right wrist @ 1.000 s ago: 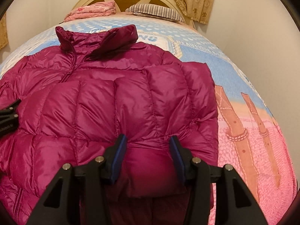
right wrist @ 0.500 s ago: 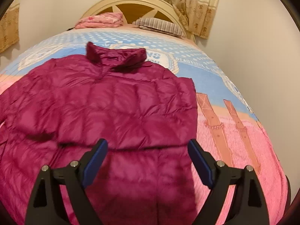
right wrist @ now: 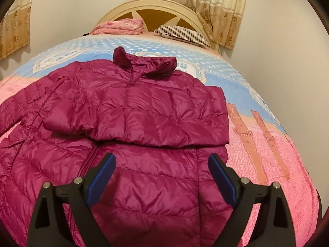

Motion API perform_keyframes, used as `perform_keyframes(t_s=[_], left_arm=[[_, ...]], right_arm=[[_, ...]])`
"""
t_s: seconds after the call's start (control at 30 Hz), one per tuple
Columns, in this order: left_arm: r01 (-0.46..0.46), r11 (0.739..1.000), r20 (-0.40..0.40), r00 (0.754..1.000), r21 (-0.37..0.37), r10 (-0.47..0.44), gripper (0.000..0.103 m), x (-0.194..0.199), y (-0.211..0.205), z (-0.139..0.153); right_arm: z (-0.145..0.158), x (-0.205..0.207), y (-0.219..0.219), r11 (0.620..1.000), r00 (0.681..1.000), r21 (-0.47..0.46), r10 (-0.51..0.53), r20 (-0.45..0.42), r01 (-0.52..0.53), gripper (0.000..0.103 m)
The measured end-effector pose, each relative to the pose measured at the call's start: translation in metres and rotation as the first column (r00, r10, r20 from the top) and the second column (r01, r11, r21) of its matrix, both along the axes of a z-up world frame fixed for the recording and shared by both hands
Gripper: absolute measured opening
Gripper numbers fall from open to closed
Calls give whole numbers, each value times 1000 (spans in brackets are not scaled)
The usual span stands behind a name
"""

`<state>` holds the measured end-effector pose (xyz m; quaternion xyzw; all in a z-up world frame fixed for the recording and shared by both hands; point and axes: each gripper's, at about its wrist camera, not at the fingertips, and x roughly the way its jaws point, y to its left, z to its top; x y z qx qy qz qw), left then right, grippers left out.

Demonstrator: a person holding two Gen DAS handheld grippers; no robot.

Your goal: Fold large clothes

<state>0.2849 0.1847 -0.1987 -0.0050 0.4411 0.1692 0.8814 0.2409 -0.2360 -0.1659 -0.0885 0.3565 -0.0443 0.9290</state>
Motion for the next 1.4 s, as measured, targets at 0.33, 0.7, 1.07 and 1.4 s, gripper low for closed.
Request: perform_keyframes(t_s=[0.33,0.7,1.07,1.4], left_arm=[[-9,976,177,984,216,-30,17,-1,-17,77],[173,895,307,898,412,-315,16,20,-180,158],[419,812,227,814,406,-534,19,31,-353,117],[525,783,288,734,332,-615,94,4,-404,98]], right_arm=[[1,2,-14,999,999,-9,-35,23,35,93],[16,1,-75,989,988,-1,-149,36,150,93],[10,-17,-142,970,969,33,-243,31,242,93],[-1,-20,-157,966,967,57,-252,19,251,93]])
